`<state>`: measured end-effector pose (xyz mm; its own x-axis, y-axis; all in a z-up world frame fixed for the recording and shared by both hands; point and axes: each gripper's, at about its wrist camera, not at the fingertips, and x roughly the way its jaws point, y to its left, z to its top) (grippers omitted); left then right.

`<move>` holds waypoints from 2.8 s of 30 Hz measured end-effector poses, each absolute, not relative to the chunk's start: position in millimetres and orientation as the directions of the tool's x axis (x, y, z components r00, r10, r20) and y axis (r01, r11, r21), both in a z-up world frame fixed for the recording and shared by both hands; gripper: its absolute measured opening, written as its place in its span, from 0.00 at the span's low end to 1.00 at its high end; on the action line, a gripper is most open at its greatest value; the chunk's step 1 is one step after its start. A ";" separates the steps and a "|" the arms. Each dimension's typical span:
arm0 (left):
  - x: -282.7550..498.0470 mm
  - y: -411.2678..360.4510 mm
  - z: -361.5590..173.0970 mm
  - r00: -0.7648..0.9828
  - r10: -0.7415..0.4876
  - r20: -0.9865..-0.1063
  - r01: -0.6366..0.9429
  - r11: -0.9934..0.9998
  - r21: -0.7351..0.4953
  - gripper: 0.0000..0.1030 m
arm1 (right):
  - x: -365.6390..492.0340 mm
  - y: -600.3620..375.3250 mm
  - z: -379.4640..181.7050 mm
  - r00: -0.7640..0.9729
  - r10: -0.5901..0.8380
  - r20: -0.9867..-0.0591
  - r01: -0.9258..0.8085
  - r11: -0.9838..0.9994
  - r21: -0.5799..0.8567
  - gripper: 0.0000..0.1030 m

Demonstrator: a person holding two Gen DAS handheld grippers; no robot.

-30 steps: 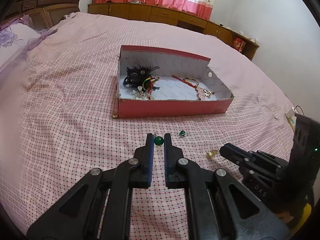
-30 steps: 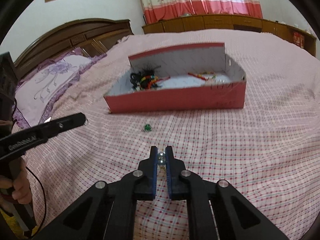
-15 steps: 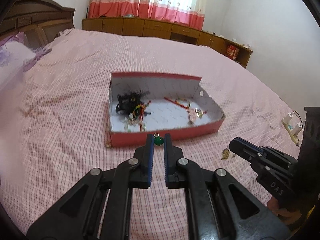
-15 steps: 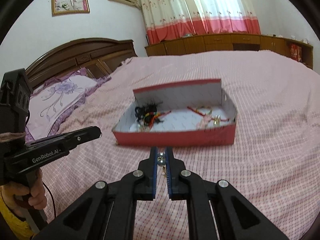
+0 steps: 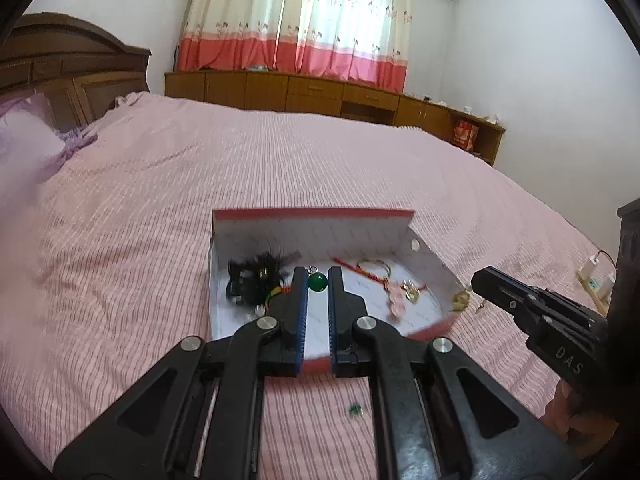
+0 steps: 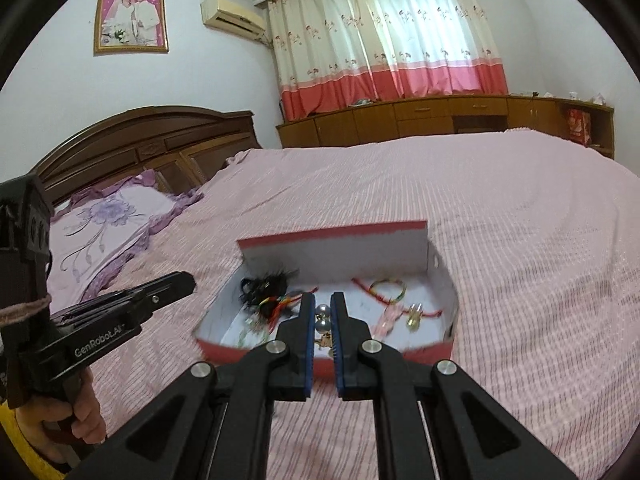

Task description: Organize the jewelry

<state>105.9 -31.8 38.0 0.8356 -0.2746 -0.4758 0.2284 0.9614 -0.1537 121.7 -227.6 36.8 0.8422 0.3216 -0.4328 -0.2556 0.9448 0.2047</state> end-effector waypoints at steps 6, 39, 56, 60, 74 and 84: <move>128.5 -35.4 25.9 0.848 -0.261 -0.461 0.220 0.965 -0.143 0.01 | 159.8 -235.6 24.4 0.849 0.270 -0.455 -0.199 0.960 0.198 0.09; 153.8 -28.4 -2.1 0.814 -0.153 -0.560 0.083 0.985 -0.150 0.53 | 179.4 -234.2 1.3 0.828 0.262 -0.496 -0.183 0.962 0.202 0.54; 115.5 -30.8 30.9 0.870 -0.120 -0.479 0.072 0.991 -0.116 0.62 | 131.1 -215.5 37.2 0.873 0.278 -0.400 -0.232 0.959 0.160 0.61; 112.7 -30.0 35.1 0.877 -0.114 -0.466 0.062 0.990 -0.125 0.62 | 129.2 -214.5 41.3 0.879 0.272 -0.392 -0.228 0.961 0.154 0.61; 108.4 -33.1 40.1 0.881 -0.113 -0.460 0.061 0.990 -0.127 0.62 | 125.7 -216.1 45.7 0.885 0.268 -0.380 -0.225 0.962 0.155 0.61; 108.0 -34.9 41.1 0.883 -0.118 -0.453 0.067 0.989 -0.128 0.62 | 125.2 -216.0 47.2 0.886 0.268 -0.379 -0.225 0.962 0.154 0.61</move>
